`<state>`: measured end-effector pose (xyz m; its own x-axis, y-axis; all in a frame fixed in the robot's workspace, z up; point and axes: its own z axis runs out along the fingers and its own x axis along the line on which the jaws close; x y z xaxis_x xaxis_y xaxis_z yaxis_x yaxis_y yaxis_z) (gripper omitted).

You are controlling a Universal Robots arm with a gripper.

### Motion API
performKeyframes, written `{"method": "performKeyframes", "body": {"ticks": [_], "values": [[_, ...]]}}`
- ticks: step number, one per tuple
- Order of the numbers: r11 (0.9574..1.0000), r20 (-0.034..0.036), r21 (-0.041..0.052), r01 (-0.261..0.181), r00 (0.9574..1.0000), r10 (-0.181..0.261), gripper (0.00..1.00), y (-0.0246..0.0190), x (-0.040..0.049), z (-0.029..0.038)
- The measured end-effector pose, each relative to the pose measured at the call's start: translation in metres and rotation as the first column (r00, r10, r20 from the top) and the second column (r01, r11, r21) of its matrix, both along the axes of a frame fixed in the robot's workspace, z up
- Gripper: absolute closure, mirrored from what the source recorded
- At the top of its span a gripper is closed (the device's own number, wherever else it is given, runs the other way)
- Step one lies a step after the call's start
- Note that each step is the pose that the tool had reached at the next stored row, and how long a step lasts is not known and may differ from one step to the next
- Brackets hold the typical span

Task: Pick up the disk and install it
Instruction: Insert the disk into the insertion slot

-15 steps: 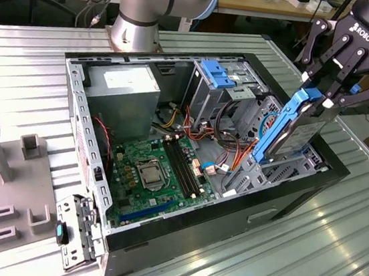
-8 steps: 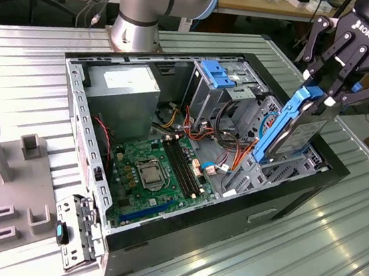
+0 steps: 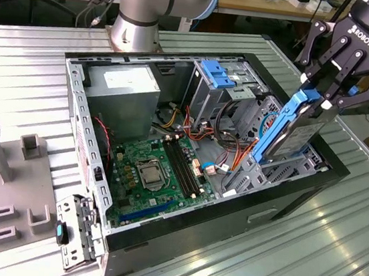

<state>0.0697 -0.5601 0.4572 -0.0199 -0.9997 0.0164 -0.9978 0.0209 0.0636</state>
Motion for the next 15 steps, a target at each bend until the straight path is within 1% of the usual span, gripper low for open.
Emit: {"method": "performKeyframes", "body": {"ticks": [8,13,15], "values": [[1.0000,-0.0027,0.0000,0.000,1.0000,0.000,0.63,0.0000,0.0001,-0.0049],[1.0000,-0.0081,0.0000,0.000,1.0000,0.000,0.63,0.0000,0.0012,-0.0070],[1.0000,-0.0124,0.0000,0.000,0.9999,0.000,0.63,0.0000,0.0030,-0.0074]]}}
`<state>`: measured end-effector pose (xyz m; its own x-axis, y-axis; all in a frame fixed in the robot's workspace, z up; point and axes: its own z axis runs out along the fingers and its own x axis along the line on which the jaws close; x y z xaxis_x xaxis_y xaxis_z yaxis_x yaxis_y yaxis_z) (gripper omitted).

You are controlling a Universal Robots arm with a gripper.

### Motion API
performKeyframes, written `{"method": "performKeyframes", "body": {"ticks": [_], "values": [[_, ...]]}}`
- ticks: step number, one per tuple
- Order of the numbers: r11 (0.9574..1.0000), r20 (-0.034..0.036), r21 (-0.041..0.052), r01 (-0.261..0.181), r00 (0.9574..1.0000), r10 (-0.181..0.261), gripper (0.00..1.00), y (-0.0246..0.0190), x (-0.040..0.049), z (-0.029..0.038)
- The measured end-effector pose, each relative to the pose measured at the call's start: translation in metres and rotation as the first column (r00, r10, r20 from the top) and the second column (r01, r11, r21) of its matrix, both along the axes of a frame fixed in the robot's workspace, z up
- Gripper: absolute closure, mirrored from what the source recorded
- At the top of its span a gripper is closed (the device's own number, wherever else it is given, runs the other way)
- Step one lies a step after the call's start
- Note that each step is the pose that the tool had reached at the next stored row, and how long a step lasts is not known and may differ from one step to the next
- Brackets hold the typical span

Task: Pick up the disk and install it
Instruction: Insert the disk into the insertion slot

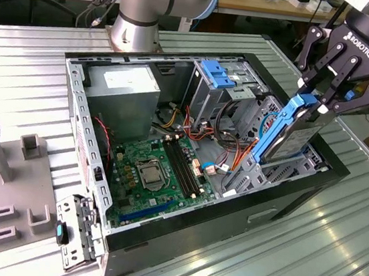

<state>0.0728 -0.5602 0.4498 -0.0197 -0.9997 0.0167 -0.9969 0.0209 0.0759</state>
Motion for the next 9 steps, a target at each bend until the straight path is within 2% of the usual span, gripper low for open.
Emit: {"method": "performKeyframes", "body": {"ticks": [3,4,9], "values": [[1.0000,-0.0122,0.0001,0.000,0.9999,0.000,0.63,0.0001,0.0042,-0.0003],[1.0000,-0.0139,-0.0001,0.000,0.9999,0.000,0.63,0.0001,0.0050,-0.0005],[1.0000,-0.0147,0.0000,0.000,0.9999,0.000,0.63,0.0000,0.0062,-0.0022]]}}
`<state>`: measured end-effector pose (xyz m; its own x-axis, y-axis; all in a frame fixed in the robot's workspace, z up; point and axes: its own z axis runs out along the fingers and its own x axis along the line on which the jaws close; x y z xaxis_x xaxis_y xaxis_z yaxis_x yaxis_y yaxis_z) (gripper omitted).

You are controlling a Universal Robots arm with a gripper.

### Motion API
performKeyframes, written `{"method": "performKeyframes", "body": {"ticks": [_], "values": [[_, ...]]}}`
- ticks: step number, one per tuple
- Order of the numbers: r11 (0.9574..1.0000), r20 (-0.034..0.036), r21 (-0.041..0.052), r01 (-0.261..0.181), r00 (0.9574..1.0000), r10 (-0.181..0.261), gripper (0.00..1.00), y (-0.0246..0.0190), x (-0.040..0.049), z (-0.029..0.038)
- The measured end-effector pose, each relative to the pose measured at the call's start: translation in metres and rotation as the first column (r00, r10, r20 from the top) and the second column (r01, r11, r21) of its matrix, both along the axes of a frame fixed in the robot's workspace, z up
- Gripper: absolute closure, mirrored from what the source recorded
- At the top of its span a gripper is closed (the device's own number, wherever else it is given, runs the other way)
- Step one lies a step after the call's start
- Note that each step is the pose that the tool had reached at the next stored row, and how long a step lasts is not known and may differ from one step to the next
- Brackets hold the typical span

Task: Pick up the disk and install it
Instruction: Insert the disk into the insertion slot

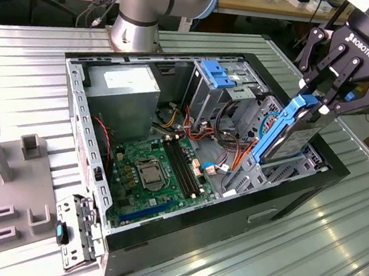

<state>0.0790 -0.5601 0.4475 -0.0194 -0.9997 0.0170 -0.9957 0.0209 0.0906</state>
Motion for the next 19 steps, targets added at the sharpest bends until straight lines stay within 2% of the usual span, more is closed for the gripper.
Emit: {"method": "performKeyframes", "body": {"ticks": [9,19], "values": [[1.0000,0.0004,0.0001,0.000,1.0000,0.000,0.63,0.0000,0.0001,-0.0027],[1.0000,0.0004,0.0000,0.000,1.0000,0.000,0.63,0.0000,0.0001,-0.0145]]}}
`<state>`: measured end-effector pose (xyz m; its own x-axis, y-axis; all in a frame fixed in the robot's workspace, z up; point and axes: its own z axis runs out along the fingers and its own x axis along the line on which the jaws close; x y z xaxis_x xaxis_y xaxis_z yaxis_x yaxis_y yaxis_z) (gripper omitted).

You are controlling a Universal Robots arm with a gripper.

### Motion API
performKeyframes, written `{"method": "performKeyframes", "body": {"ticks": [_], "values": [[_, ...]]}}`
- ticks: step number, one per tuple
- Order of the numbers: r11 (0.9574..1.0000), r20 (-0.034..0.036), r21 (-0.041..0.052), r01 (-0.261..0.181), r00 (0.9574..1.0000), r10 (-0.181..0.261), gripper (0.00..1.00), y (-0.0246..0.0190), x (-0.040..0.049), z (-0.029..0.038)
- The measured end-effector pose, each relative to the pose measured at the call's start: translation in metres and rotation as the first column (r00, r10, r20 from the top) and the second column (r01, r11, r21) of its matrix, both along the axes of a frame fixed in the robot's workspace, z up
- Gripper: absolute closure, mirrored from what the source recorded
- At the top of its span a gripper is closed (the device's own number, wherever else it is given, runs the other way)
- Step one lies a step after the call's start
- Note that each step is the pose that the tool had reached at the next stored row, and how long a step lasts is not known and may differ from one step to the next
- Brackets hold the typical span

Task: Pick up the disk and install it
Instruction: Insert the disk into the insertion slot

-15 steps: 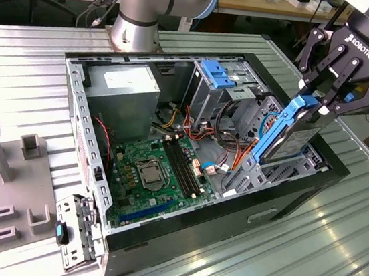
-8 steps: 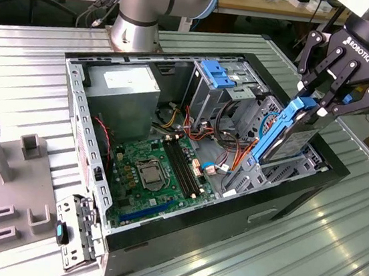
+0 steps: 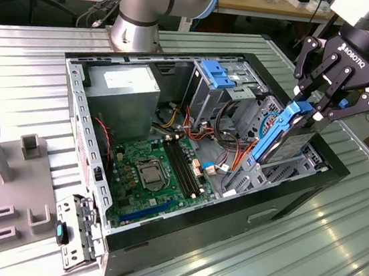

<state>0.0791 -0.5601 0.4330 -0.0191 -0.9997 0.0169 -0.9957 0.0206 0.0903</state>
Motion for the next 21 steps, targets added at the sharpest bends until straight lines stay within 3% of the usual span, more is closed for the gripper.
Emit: {"method": "performKeyframes", "body": {"ticks": [21], "values": [[1.0000,0.0000,-0.0001,0.000,1.0000,0.000,0.63,0.0000,0.0000,-0.0202]]}}
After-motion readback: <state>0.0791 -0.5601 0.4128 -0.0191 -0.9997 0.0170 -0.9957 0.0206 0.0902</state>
